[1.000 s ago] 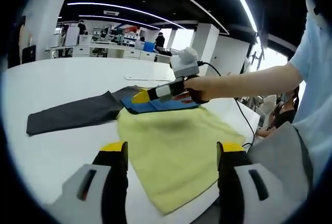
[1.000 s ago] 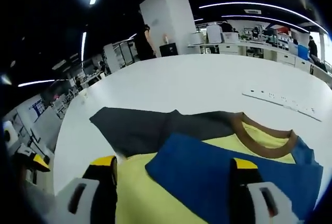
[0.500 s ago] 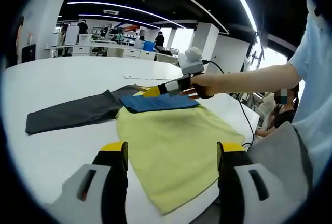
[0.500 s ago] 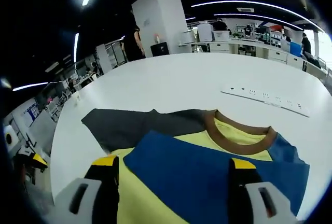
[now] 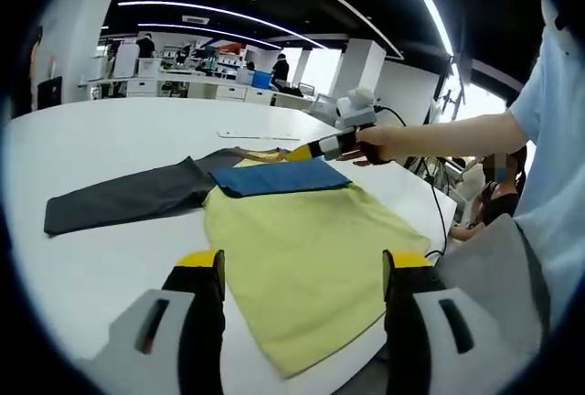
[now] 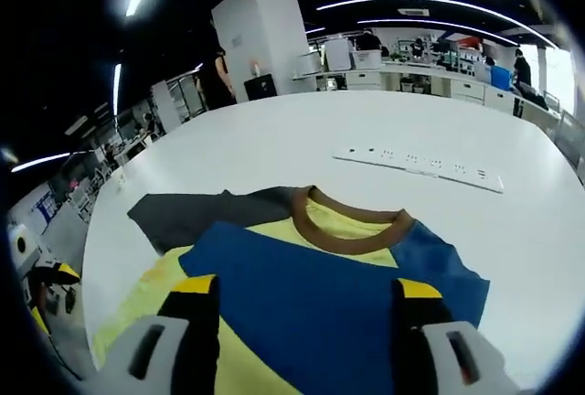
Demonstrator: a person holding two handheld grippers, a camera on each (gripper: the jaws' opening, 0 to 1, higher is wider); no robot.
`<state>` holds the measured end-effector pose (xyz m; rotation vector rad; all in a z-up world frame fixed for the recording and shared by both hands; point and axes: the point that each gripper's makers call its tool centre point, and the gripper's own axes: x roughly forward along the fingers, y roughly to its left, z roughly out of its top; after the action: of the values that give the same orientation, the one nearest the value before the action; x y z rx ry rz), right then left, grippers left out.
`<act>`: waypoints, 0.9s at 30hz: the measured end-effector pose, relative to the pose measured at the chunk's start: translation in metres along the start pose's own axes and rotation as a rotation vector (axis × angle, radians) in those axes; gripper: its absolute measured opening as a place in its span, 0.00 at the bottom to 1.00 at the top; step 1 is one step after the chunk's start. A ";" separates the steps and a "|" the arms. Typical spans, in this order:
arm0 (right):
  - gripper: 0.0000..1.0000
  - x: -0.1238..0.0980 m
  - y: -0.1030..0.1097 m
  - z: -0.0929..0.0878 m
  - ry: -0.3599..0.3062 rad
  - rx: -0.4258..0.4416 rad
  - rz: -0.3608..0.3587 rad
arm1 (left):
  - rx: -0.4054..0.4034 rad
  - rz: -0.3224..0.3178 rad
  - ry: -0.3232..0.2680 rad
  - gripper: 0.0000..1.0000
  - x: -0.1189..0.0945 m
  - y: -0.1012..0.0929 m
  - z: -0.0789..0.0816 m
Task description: Fold the garment on the visible template until the final outline fits inside the template.
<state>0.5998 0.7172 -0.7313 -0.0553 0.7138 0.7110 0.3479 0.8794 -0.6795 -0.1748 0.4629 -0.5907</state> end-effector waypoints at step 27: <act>0.51 -0.043 -0.099 -0.033 0.032 0.214 -0.148 | -0.008 -0.009 0.011 0.67 0.001 -0.002 -0.002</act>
<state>0.6182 0.6070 -0.7486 0.0754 0.8045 0.4909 0.3463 0.8772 -0.6808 -0.1814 0.4752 -0.5986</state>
